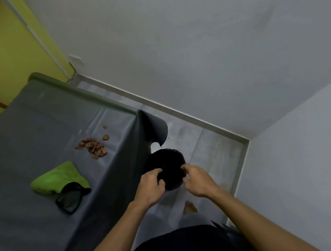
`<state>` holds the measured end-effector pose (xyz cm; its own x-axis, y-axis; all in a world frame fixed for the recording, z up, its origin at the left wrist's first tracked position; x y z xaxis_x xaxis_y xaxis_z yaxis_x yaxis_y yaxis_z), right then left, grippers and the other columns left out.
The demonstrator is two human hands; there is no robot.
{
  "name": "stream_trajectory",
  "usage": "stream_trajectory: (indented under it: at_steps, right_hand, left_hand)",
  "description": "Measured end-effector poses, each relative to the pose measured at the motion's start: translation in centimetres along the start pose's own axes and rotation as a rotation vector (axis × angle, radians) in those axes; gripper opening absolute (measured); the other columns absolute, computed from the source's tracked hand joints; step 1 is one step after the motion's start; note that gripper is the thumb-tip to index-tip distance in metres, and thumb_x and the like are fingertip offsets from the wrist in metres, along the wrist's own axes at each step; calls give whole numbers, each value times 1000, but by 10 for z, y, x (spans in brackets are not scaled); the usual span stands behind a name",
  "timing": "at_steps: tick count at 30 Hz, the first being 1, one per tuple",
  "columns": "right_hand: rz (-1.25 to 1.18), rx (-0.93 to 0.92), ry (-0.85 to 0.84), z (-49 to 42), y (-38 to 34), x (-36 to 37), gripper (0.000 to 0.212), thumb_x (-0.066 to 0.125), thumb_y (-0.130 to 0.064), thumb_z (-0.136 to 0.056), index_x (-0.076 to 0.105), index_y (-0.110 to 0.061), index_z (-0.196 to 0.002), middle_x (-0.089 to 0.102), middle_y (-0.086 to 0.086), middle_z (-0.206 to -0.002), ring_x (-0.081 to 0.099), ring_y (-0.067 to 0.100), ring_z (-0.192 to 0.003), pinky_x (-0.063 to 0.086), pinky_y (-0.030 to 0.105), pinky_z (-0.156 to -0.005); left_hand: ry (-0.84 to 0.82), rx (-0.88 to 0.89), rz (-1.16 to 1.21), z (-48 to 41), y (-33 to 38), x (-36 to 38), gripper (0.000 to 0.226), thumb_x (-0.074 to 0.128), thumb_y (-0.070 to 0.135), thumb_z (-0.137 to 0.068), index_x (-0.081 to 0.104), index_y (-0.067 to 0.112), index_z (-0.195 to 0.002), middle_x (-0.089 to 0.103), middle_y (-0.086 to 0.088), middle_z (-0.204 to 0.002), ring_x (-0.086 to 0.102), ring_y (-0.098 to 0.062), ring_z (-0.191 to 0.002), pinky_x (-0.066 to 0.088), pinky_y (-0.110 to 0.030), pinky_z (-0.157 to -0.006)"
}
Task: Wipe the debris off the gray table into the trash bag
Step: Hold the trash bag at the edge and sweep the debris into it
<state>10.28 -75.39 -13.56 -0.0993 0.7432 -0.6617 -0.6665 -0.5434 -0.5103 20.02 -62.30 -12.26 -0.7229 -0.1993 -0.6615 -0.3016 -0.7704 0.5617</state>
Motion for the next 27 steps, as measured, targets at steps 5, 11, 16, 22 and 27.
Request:
stream_trajectory:
  at_steps: [5, 11, 16, 22, 27]
  right_hand:
    - [18, 44, -60, -22, 18, -6, 48, 50, -21, -92, 45, -15, -139, 54, 16, -133, 54, 32, -118, 48, 43, -98]
    - [-39, 142, -114, -55, 36, 1, 52, 50, -23, -92, 41, -12, -143, 49, 17, -139, 53, 33, -120, 47, 38, -97]
    - [-92, 201, -132, -97, 54, 34, 52, 50, -23, -93, 40, -17, -144, 47, 19, -138, 53, 34, -119, 46, 39, -100]
    - [-139, 306, -165, -157, 115, 106, 53, 49, -24, -96, 35, -21, -146, 40, 22, -139, 48, 36, -124, 44, 41, -103]
    - [-172, 364, -135, -209, 180, 181, 51, 46, -26, -98, 34, -25, -147, 45, 17, -136, 50, 31, -113, 42, 34, -94]
  left_hand:
    - [-62, -77, 17, -22, -5, 4, 48, 52, 14, -93, 50, 8, -141, 55, -14, -141, 48, -29, -132, 36, -33, -111]
    - [-131, -200, 69, -59, -30, 14, 49, 53, 18, -94, 48, 12, -143, 54, -14, -141, 49, -30, -131, 38, -33, -108]
    - [-213, -279, 82, -98, -71, 47, 49, 50, 20, -96, 45, 14, -145, 52, -14, -143, 49, -30, -130, 39, -31, -106]
    - [-296, -382, 41, -158, -145, 102, 51, 46, 20, -98, 39, 21, -149, 47, -12, -148, 46, -32, -133, 37, -32, -109]
    - [-314, -444, 40, -213, -209, 155, 57, 46, 14, -99, 29, 23, -153, 37, -11, -155, 39, -33, -137, 34, -34, -110]
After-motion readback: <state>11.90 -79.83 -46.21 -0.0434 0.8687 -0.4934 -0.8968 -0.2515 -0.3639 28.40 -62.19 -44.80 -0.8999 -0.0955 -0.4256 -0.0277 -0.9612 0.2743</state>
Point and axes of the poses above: each hand's wrist, its own z-axis away from the middle knuckle, its own x-axis out of the palm, y = z × x, the point moved 9 cm from there along -z, towards the middle knuckle
